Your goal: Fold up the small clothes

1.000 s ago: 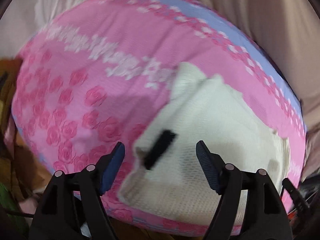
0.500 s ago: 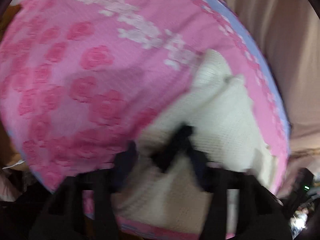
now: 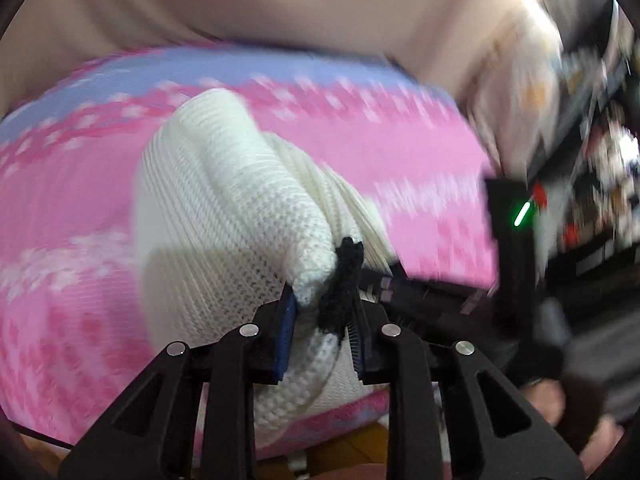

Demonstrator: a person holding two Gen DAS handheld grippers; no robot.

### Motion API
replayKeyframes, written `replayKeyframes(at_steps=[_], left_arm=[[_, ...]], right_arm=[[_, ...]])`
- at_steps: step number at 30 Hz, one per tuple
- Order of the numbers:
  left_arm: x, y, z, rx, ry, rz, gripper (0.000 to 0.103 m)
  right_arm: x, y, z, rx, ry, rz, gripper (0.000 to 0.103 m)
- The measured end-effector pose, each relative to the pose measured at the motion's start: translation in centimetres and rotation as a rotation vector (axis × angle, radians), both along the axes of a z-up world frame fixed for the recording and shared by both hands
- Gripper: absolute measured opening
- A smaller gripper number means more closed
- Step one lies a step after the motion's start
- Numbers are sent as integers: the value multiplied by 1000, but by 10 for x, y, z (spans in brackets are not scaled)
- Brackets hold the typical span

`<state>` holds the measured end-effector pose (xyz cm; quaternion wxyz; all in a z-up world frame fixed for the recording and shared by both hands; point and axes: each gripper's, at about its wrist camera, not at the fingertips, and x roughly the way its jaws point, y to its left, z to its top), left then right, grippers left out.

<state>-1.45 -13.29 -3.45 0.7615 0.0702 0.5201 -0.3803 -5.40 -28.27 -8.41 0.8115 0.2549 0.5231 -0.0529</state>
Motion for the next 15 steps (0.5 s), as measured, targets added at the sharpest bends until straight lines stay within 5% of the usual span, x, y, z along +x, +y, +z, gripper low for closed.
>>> replayKeyframes(at_steps=[3,5,6,8,11,15], left_arm=[[-17,-30,-45,147,87,-79,30],[-15,-9,-39,80,132,-26,36],[-14,3,-30,47,128,8,49],[-4,35,-12,7,72,111,64],[10,80,4,21,12,234,67],[22,123,-3,63,44,372,67]], right_arm=[[-31,-43,-9,-16,41,-114,24],[-52,-64,-11,2,61,-173,26],[-60,-69,-9,15,51,-189,30],[-73,-72,-2,39,24,-206,60],[-70,-61,9,115,-25,-186,72],[-36,-36,-2,236,-4,-130,79]])
